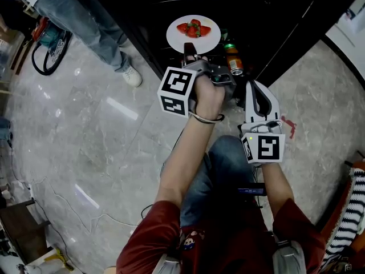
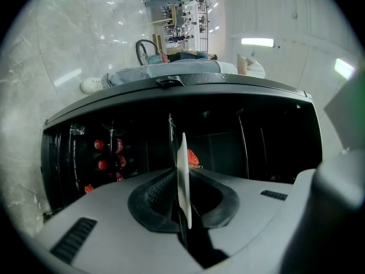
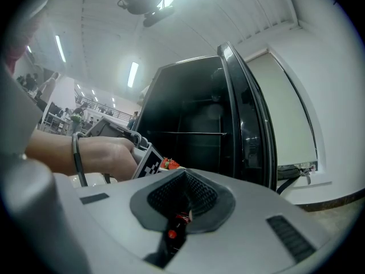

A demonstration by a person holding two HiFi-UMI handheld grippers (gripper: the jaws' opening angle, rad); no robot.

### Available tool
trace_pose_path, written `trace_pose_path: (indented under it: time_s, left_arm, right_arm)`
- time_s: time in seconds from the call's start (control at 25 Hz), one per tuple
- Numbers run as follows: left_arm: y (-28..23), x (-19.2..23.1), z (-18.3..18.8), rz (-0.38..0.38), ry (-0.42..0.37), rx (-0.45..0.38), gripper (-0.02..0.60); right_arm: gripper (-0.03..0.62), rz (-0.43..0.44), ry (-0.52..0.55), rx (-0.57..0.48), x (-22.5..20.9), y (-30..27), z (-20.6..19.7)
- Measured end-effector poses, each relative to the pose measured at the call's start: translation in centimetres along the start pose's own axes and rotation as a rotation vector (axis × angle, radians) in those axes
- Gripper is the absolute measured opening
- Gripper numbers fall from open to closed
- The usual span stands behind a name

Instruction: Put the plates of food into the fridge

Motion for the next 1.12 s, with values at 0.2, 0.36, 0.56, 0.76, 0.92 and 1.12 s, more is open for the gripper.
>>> trace_pose_path:
  time_s: [0.2, 0.36, 0.56, 0.76, 0.92, 1.12]
  left_arm:
    - [-0.17, -0.12, -0.04, 0.003, 0.009, 0.001, 0.025]
    - [-0.35, -0.39, -0.13, 0.016, 0.0, -0.001, 0.025]
    - [-0.38, -0.25, -0.1, 0.011, -0.004, -0.003, 0.026]
    - [-0.49, -0.49, 0.07, -0.036, -0.022, 0.004, 0.072]
    - [-0.64, -0.52, 0.08, -0.051, -0.038, 0.01, 0.095]
    - [-0.46, -0.79, 0.1, -0.055, -0.041, 0.017, 0.13]
  right_arm:
    - [0.003, 0.008, -0.002, 0.002, 0.13, -0.28, -0.05]
    - [0.004, 0.005, -0.005, 0.007, 0.01, -0.25, -0.17]
    - [0.003, 0.009, -0.01, 0.004, -0.01, -0.16, -0.44]
    - [0.003, 0.013, -0.008, 0.01, 0.09, -0.2, -0.59]
    - [0.005, 0.023, -0.006, 0.01, 0.4, -0.36, -0.65]
    - [0.003, 0.027, -0.005, 0.012, 0.57, -0.16, -0.66]
Point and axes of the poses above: the fingertips, and each gripper's own axes: y backward along the fingers, x to its left, z out of its top, the point moved 8 cm from there along y, backward along the fingers, and after that the axes turned 9 degrees about -z, right-handed, at the moved point
